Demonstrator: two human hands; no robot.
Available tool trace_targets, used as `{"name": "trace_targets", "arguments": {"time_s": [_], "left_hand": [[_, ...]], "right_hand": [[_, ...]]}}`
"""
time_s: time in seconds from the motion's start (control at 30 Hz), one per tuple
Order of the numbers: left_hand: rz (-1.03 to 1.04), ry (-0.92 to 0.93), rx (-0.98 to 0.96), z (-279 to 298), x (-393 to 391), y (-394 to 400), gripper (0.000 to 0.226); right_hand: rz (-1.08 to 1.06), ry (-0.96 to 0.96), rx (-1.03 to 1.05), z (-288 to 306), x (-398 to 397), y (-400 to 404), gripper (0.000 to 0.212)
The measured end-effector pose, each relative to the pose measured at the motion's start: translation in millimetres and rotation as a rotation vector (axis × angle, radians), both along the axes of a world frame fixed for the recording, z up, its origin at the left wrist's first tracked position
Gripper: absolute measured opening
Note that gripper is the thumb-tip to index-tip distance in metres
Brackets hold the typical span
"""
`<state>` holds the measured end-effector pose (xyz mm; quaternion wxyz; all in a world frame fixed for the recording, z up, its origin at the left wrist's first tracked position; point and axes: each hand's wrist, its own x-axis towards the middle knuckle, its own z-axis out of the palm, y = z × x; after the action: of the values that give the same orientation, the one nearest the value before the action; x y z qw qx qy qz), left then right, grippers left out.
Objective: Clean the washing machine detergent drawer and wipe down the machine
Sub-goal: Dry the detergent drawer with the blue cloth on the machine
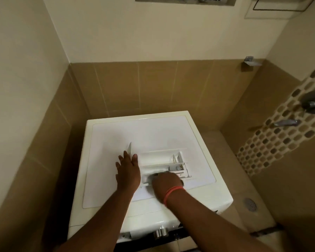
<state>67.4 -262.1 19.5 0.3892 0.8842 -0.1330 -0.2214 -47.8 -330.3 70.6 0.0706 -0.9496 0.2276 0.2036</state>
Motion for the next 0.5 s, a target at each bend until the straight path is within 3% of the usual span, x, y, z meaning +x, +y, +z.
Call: {"name": "trace_targets", "arguments": {"time_s": [0.17,0.27,0.37,0.43,0.5], "left_hand": [[0.032,0.001,0.021,-2,1,1,0.064],[0.043,-0.016,0.048,-3,-1,-1,0.064],[0.044,-0.058,0.115,-1,-1,0,0.064],[0.053,-0.076,0.145,0,-2,-2,0.064],[0.061,-0.076,0.162,0,-3,-2,0.063]], "right_hand": [[0.175,-0.212,0.268,-7,-13,-12,0.056],[0.231,-0.183,0.171,-15,-28,-26,0.053],[0.231,-0.034,0.032,-13,-22,-22,0.045],[0.179,-0.054,0.119,-12,-14,-19,0.046],[0.221,-0.202,0.262,-15,-12,-17,0.046]]}}
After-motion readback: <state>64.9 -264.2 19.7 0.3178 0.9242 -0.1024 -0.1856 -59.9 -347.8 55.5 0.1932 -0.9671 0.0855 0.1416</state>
